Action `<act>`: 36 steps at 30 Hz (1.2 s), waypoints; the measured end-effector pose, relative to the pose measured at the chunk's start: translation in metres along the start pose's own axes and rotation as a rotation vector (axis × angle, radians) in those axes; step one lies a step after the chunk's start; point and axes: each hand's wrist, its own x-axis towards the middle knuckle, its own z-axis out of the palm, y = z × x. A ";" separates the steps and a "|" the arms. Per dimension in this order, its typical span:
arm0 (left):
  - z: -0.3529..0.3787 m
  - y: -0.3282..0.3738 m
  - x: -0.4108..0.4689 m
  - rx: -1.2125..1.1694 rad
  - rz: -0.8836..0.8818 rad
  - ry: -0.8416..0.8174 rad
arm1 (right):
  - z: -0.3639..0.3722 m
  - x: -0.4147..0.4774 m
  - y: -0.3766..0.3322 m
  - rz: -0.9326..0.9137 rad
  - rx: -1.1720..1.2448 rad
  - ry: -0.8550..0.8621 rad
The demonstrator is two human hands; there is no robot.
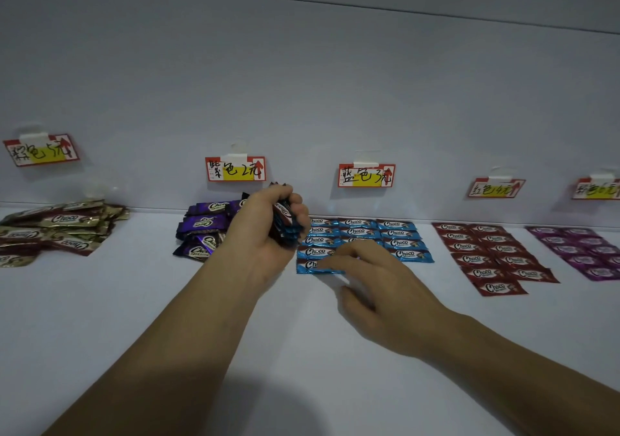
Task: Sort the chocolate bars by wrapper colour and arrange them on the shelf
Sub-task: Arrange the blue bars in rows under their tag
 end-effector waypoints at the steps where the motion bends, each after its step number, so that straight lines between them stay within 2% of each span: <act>1: 0.000 -0.004 0.001 -0.009 -0.002 0.016 | -0.002 0.000 -0.001 -0.002 0.049 0.059; 6: 0.009 -0.025 -0.001 -0.041 -0.013 0.051 | -0.012 0.003 -0.004 -0.073 0.187 0.375; 10: 0.016 -0.042 -0.007 0.045 0.017 0.026 | -0.017 0.003 -0.004 -0.088 0.221 0.483; 16: 0.023 -0.062 -0.016 0.340 0.194 0.067 | -0.020 0.001 -0.001 -0.016 0.339 0.429; 22: 0.026 -0.067 -0.020 0.490 0.213 0.072 | -0.020 0.003 0.007 0.178 0.587 0.381; 24: 0.026 -0.068 -0.023 0.606 0.227 0.053 | -0.022 0.003 0.009 0.248 0.697 0.353; 27: 0.025 -0.067 -0.024 0.815 0.225 0.007 | -0.026 0.005 0.011 0.252 0.701 0.282; 32: 0.020 -0.059 -0.022 0.837 0.130 -0.011 | -0.032 0.007 0.018 0.296 0.758 0.281; 36: 0.015 -0.050 -0.016 0.827 0.148 -0.028 | -0.038 0.007 0.019 0.344 0.807 0.279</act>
